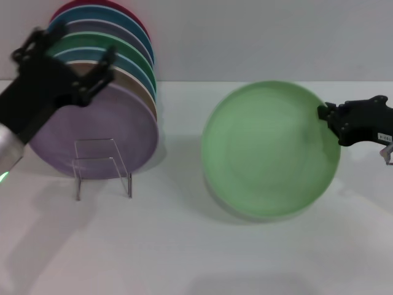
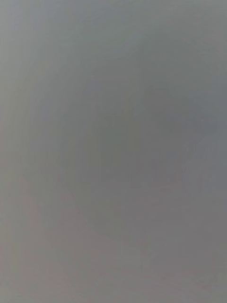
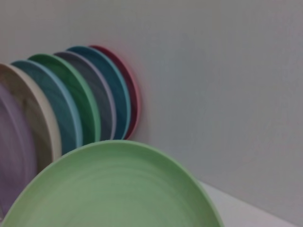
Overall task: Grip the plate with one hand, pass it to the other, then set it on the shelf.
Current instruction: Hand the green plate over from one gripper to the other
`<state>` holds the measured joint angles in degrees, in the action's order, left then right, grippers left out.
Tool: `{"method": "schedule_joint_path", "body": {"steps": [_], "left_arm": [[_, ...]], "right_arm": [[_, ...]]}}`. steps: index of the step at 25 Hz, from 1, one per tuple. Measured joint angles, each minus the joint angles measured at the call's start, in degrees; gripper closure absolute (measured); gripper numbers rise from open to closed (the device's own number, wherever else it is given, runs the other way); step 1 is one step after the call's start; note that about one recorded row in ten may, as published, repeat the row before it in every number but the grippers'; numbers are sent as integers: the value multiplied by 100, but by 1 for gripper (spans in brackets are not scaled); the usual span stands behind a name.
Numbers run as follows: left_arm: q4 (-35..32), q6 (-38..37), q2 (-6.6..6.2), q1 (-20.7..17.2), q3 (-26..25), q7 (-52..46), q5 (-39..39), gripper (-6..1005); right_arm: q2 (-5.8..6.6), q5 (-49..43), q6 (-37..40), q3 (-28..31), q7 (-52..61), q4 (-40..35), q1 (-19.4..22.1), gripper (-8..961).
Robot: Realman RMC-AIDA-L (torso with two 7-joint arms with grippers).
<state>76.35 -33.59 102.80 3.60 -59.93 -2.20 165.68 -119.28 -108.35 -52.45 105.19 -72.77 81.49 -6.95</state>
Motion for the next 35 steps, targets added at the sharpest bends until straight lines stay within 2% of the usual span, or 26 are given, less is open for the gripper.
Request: {"method": "schedule_joint_path", "body": {"steps": [3, 5, 8, 10, 12, 14, 17, 18, 19, 20, 21, 24, 27, 35], "left_arm": [[1235, 1958, -62, 21, -69, 66, -3, 174], [1891, 2973, -63, 118, -115, 122, -8, 174], [2579, 4295, 47, 308, -191, 333, -46, 175], [2965, 5131, 188, 480, -269, 564, -124, 178], [3209, 5703, 373, 620, -367, 912, -306, 180], [3301, 6054, 630, 682, -560, 1460, -659, 183], [3348, 6550, 1029, 731, -993, 2408, -1403, 187], [3325, 6815, 1241, 758, -1258, 2888, -1788, 188], [3303, 6991, 1368, 775, -1428, 3200, -2033, 190], [3266, 7170, 1471, 786, -1596, 3489, -2262, 191], [3229, 7307, 1518, 812, -1703, 3665, -2447, 192], [3038, 7708, 1505, 1008, -1878, 3877, -2905, 196], [2787, 8011, 1523, 1148, -1967, 4008, -3044, 200], [2394, 8028, 1543, 1311, -1898, 4084, -3059, 210]], "right_arm": [[0, 313, 212, 33, -406, -171, 12, 931], [2, 598, 301, 35, -748, -320, 11, 931], [7, 981, 396, 36, -1226, -524, -29, 931], [7, 1116, 439, 32, -1419, -598, -47, 931], [7, 1154, 454, 16, -1508, -645, -86, 931], [6, 1159, 461, 2, -1551, -680, -118, 931], [-1, 1172, 469, -6, -1667, -684, -109, 932], [-3, 1204, 463, -8, -1708, -680, -98, 932], [-3, 1204, 463, -8, -1708, -680, -98, 932], [-2, 1237, 447, -14, -1730, -676, -92, 933], [1, 1293, 429, -24, -1783, -669, -77, 933], [2, 1531, 333, -42, -2054, -660, -3, 932], [3, 1929, 127, -40, -2446, -657, 80, 933], [9, 2166, -198, -9, -2568, -636, 117, 932]]}}
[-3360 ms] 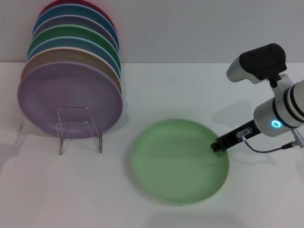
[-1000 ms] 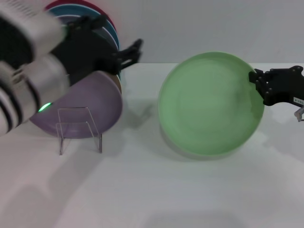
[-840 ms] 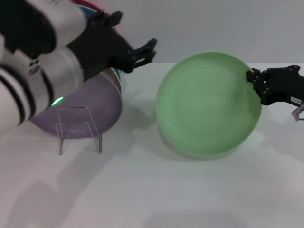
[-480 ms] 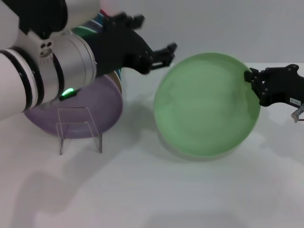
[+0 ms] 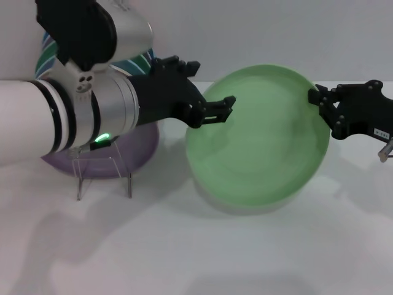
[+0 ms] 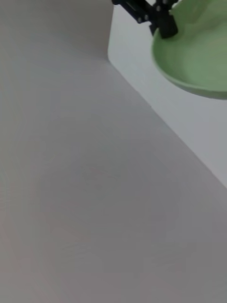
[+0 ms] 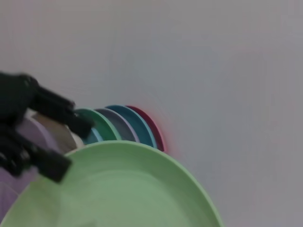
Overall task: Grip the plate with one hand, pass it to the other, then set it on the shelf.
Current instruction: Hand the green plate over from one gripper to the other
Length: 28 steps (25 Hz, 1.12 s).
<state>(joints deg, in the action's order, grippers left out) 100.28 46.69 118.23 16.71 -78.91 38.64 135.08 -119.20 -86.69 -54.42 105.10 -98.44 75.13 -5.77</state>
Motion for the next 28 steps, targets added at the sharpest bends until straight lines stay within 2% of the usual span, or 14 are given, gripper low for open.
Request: {"method": "schedule_joint_path", "body": {"steps": [6, 16, 20, 26, 28], "left_arm": [[-339, -40, 4, 141, 50, 11, -8, 218], [-79, -11, -4, 14, 186, 287, 15, 231], [-8, -15, 2, -32, 219, 363, 30, 445], [-30, -71, 2, -17, 222, 476, 32, 591], [-45, -88, 3, -9, 221, 516, 33, 704]], "right_arm": [[-5, 232, -299, 8, -154, -30, 66, 932], [-7, 355, -418, 35, -187, -52, 192, 933], [-7, 356, -424, 28, -188, -60, 201, 932], [-7, 383, -472, 22, -174, -92, 205, 915], [-5, 492, -602, 53, -193, -177, 195, 898]]}}
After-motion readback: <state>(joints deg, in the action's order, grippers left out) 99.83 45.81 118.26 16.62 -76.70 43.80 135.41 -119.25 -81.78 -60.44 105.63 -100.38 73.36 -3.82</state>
